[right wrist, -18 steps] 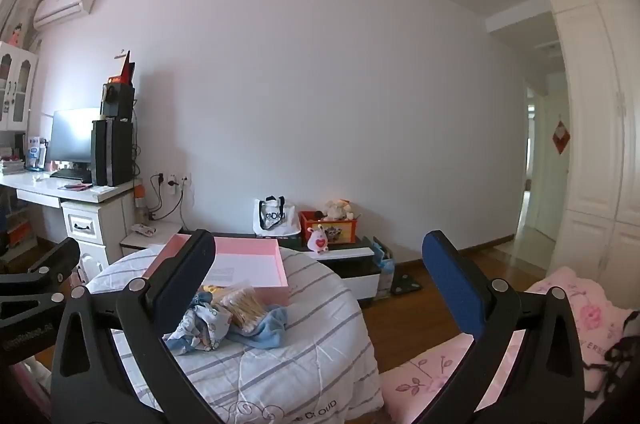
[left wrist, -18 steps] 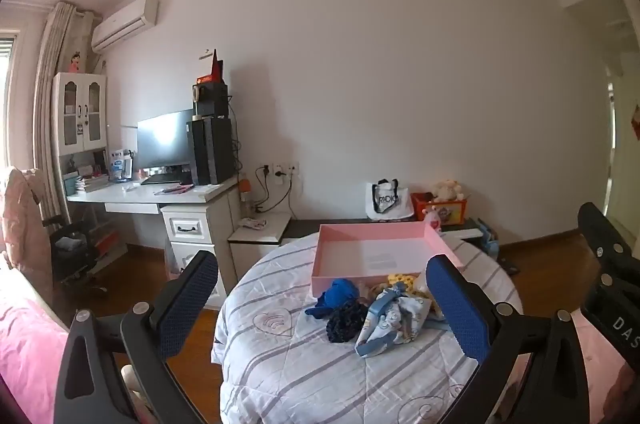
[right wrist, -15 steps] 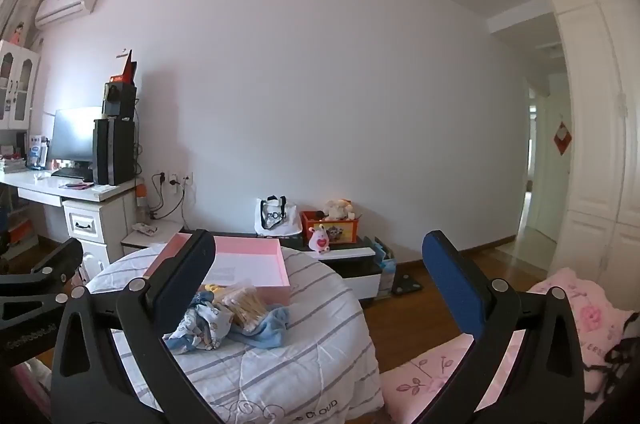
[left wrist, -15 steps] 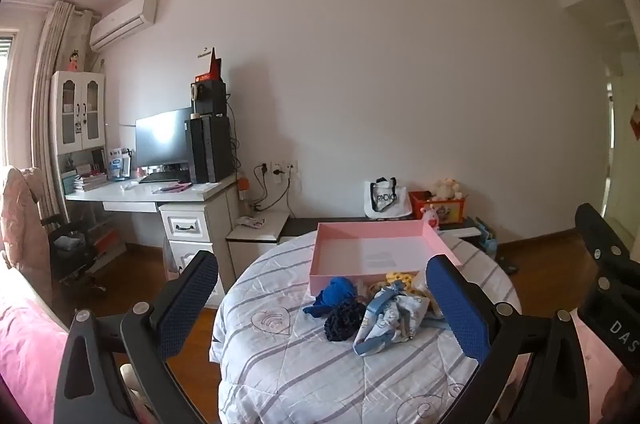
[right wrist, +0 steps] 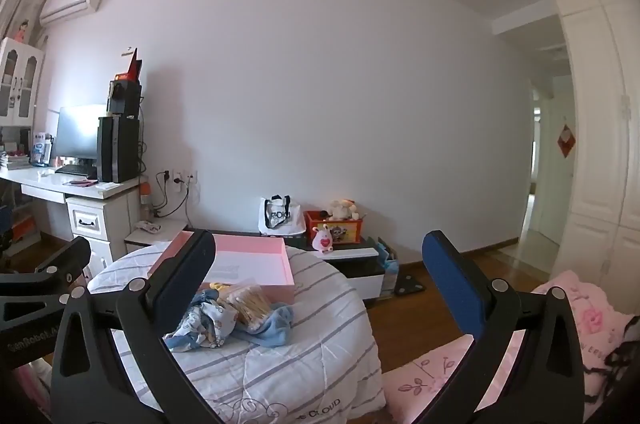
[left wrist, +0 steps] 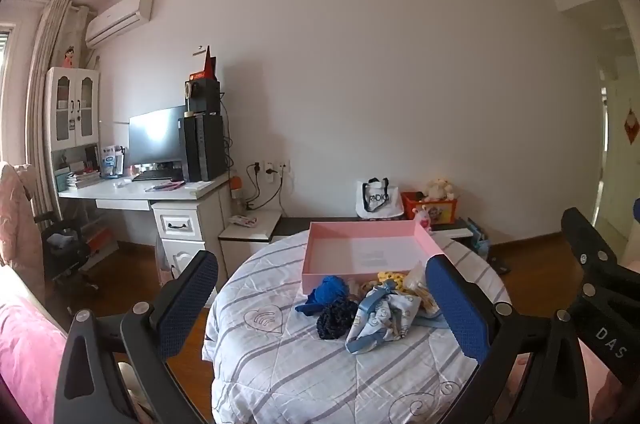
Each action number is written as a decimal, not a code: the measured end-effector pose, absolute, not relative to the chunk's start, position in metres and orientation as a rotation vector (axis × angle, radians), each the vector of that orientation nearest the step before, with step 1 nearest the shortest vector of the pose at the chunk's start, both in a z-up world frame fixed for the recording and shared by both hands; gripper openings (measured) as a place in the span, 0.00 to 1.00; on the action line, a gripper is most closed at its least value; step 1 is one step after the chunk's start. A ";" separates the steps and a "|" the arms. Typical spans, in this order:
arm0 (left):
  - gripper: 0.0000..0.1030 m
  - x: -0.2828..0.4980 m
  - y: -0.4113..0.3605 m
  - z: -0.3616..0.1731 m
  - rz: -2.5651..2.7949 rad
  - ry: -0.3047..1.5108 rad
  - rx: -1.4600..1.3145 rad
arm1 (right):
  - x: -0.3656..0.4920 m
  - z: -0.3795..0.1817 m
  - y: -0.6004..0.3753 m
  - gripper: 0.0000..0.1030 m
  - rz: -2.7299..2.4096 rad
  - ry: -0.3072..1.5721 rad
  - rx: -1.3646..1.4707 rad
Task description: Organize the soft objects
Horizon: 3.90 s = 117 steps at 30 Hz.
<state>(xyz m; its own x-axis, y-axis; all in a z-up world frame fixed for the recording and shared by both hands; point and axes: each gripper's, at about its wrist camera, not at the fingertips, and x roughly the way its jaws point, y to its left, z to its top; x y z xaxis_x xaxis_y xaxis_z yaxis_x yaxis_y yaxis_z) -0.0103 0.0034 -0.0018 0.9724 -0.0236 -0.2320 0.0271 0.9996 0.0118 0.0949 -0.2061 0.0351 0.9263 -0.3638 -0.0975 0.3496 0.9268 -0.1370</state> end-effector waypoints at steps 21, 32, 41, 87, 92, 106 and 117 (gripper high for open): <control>0.99 -0.012 0.001 0.002 -0.033 0.228 0.012 | 0.096 0.033 -0.200 1.00 -0.357 0.137 -0.122; 1.00 -0.013 0.002 0.003 -0.039 0.228 0.011 | 0.096 0.033 -0.200 1.00 -0.356 0.137 -0.122; 1.00 -0.015 0.001 0.003 -0.040 0.227 0.011 | 0.096 0.033 -0.200 1.00 -0.356 0.138 -0.121; 1.00 -0.014 0.007 0.000 -0.044 0.242 0.011 | 0.098 0.024 -0.200 1.00 -0.353 0.157 -0.120; 1.00 -0.013 0.007 -0.001 -0.044 0.245 0.013 | 0.099 0.020 -0.200 1.00 -0.353 0.160 -0.120; 1.00 0.010 0.007 -0.009 -0.049 0.350 0.025 | 0.118 -0.001 -0.207 1.00 -0.341 0.275 -0.102; 1.00 0.062 0.001 -0.029 -0.054 0.513 0.042 | 0.159 -0.031 -0.218 1.00 -0.339 0.438 -0.085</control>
